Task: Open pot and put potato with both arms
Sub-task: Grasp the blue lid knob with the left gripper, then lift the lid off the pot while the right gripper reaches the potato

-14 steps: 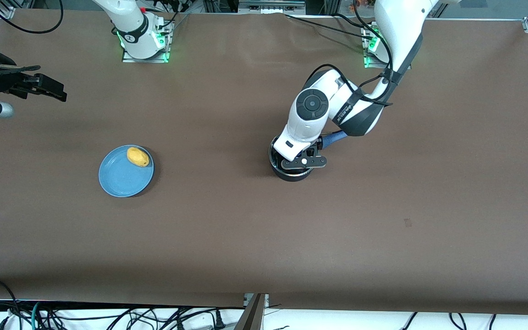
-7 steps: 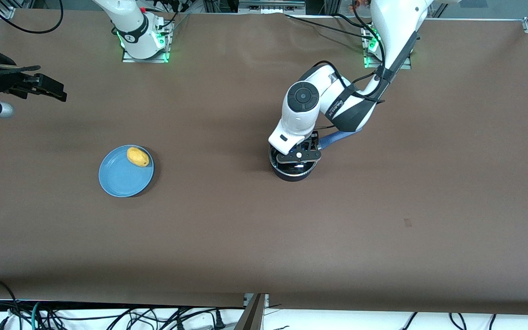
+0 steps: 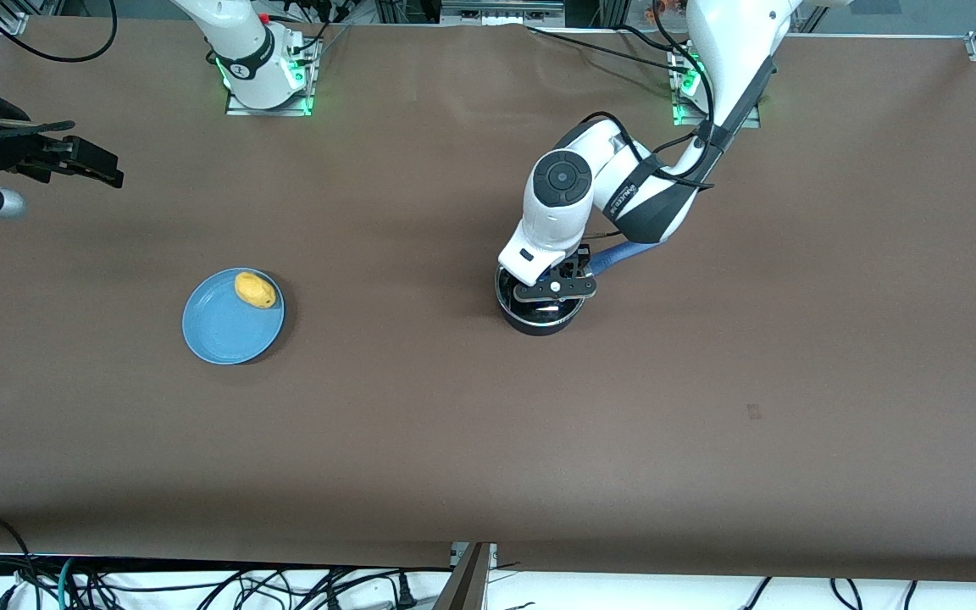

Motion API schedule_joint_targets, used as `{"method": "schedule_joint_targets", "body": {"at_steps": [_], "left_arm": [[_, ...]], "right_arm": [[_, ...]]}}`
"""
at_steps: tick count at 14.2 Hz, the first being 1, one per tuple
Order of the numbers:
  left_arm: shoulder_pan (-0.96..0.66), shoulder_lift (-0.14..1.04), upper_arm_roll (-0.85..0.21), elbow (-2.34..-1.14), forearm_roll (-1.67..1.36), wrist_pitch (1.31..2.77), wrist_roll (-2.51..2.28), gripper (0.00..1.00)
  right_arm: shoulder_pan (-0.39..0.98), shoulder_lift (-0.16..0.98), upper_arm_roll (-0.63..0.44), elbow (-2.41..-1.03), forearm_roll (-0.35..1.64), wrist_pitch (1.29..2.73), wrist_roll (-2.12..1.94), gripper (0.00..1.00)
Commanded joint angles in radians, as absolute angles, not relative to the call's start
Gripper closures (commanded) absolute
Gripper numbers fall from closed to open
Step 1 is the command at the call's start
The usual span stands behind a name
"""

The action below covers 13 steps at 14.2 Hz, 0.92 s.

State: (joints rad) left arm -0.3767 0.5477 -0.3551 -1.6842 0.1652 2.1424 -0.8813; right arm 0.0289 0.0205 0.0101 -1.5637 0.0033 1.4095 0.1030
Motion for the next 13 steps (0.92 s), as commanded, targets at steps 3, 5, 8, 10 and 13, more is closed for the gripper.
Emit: {"method": "schedule_joint_targets", "body": {"at_steps": [3,5,8,10,13], "left_arm": [[-0.342,0.456,-0.370,-1.698,0.178,2.080,-0.868,0.56],[-0.295,0.422,-0.364,-1.690,0.151,2.050,-0.739,0.57],[-0.158,0.381,-0.338,-1.704,0.118,2.046,-0.498,0.57],[-0.112,0.374,-0.252,-1.701,0.063,2.046,-0.282,0.57],[-0.098,0.376,-0.071,-1.703,-0.092,2.048,0.097,0.57]], "right_arm": [[0.029,0.002,0.012,-1.585,-0.009,1.424,0.117,0.00],[0.028,0.002,0.012,-1.585,-0.008,1.424,0.117,0.00],[0.028,0.002,0.012,-1.585,-0.008,1.424,0.117,0.00],[0.028,0.003,0.011,-1.583,-0.008,1.424,0.117,0.00],[0.026,0.014,0.009,-1.574,-0.006,1.430,0.101,0.00]]}}
